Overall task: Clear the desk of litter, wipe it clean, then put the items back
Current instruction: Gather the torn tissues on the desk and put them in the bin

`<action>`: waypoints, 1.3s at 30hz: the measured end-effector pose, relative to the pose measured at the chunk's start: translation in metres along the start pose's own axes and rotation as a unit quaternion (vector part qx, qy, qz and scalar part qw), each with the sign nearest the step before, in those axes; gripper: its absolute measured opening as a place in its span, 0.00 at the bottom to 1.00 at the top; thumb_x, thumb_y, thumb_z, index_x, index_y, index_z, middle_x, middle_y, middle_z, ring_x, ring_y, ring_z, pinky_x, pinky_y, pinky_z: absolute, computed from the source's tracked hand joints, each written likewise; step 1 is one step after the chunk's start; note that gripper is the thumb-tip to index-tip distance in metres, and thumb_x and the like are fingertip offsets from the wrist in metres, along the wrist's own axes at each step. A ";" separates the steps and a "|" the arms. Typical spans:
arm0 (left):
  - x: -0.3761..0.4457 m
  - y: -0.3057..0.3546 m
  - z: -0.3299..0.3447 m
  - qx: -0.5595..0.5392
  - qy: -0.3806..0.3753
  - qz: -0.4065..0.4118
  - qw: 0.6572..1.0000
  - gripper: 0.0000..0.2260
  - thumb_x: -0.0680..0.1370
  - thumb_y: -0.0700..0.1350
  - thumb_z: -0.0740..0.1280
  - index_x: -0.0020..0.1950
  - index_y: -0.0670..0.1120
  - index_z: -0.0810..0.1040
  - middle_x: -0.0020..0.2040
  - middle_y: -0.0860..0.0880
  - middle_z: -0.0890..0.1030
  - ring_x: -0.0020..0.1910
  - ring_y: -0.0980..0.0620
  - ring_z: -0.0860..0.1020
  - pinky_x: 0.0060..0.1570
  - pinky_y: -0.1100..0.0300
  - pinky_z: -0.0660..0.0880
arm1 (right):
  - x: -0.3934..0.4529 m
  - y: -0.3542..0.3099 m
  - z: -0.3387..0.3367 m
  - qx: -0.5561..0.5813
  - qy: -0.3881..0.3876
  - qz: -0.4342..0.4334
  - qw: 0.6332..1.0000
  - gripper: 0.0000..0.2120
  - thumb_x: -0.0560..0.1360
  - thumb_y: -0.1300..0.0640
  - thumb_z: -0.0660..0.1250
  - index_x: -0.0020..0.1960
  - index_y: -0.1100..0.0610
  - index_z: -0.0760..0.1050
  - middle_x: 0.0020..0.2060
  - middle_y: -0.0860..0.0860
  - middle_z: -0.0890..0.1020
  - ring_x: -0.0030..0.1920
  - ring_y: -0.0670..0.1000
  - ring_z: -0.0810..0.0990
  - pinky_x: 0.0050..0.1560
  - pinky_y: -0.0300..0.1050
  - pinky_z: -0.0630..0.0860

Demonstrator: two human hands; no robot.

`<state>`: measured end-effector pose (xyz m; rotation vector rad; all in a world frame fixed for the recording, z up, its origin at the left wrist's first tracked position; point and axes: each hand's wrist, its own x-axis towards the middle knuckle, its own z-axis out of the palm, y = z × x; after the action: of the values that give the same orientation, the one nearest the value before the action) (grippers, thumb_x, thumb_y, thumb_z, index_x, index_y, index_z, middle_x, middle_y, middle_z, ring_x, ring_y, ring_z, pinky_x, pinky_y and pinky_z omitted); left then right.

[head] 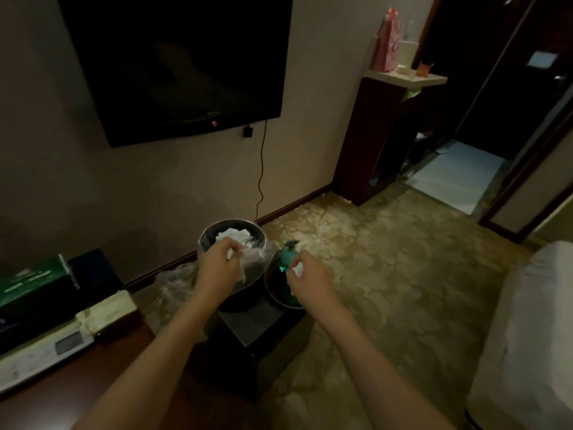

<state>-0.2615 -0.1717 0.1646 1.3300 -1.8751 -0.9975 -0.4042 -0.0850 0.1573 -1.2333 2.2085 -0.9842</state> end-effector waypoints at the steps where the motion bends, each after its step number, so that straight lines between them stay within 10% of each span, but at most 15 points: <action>1: 0.013 0.002 0.005 -0.005 0.001 -0.006 1.000 0.08 0.80 0.36 0.57 0.51 0.42 0.76 0.38 0.46 0.76 0.28 0.53 0.70 0.27 0.62 0.66 | 0.016 0.002 -0.001 -0.002 -0.003 -0.003 1.000 0.02 0.78 0.59 0.63 0.48 0.57 0.71 0.45 0.51 0.75 0.47 0.54 0.79 0.48 0.51 0.78; 10: 0.100 -0.005 0.038 -0.015 -0.006 -0.093 0.996 0.14 0.75 0.55 0.68 0.42 0.46 0.72 0.42 0.48 0.78 0.42 0.49 0.77 0.36 0.57 0.71 | 0.116 0.017 0.004 -0.009 -0.034 -0.029 0.999 0.02 0.79 0.60 0.61 0.47 0.58 0.70 0.44 0.49 0.71 0.47 0.51 0.73 0.43 0.42 0.70; 17: 0.147 -0.048 0.069 0.002 0.018 -0.180 0.984 0.06 0.74 0.39 0.67 0.47 0.43 0.71 0.40 0.48 0.74 0.41 0.47 0.74 0.36 0.58 0.66 | 0.195 0.026 0.036 0.006 -0.141 -0.008 0.990 0.03 0.78 0.61 0.61 0.46 0.57 0.69 0.44 0.51 0.73 0.50 0.57 0.77 0.52 0.55 0.77; 28: 0.225 -0.124 0.116 -0.012 0.091 -0.315 0.945 0.07 0.76 0.36 0.65 0.49 0.48 0.73 0.55 0.44 0.77 0.41 0.52 0.74 0.44 0.54 0.74 | 0.331 0.064 0.104 -0.066 -0.270 -0.064 0.958 0.07 0.79 0.64 0.59 0.53 0.60 0.75 0.53 0.53 0.76 0.48 0.46 0.71 0.40 0.31 0.66; 34: 0.244 -0.166 0.137 0.022 0.108 -0.366 0.924 0.06 0.77 0.37 0.64 0.44 0.48 0.74 0.55 0.41 0.79 0.35 0.54 0.74 0.29 0.65 0.67 | 0.370 0.073 0.157 -0.071 -0.323 -0.092 0.939 0.07 0.79 0.59 0.62 0.56 0.59 0.73 0.60 0.56 0.72 0.58 0.55 0.73 0.50 0.39 0.66; 39: 0.262 -0.185 0.154 -0.002 0.078 -0.394 0.916 0.16 0.74 0.44 0.72 0.58 0.40 0.74 0.63 0.42 0.72 0.57 0.45 0.75 0.50 0.60 0.72 | 0.379 0.075 0.186 -0.072 -0.323 -0.107 0.938 0.14 0.77 0.58 0.65 0.62 0.59 0.71 0.63 0.56 0.68 0.63 0.55 0.69 0.58 0.41 0.66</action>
<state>-0.3769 -0.4252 -0.0566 2.1624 -1.1984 -1.2097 -0.5199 -0.4526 -0.0305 -1.6069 1.6677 -0.3939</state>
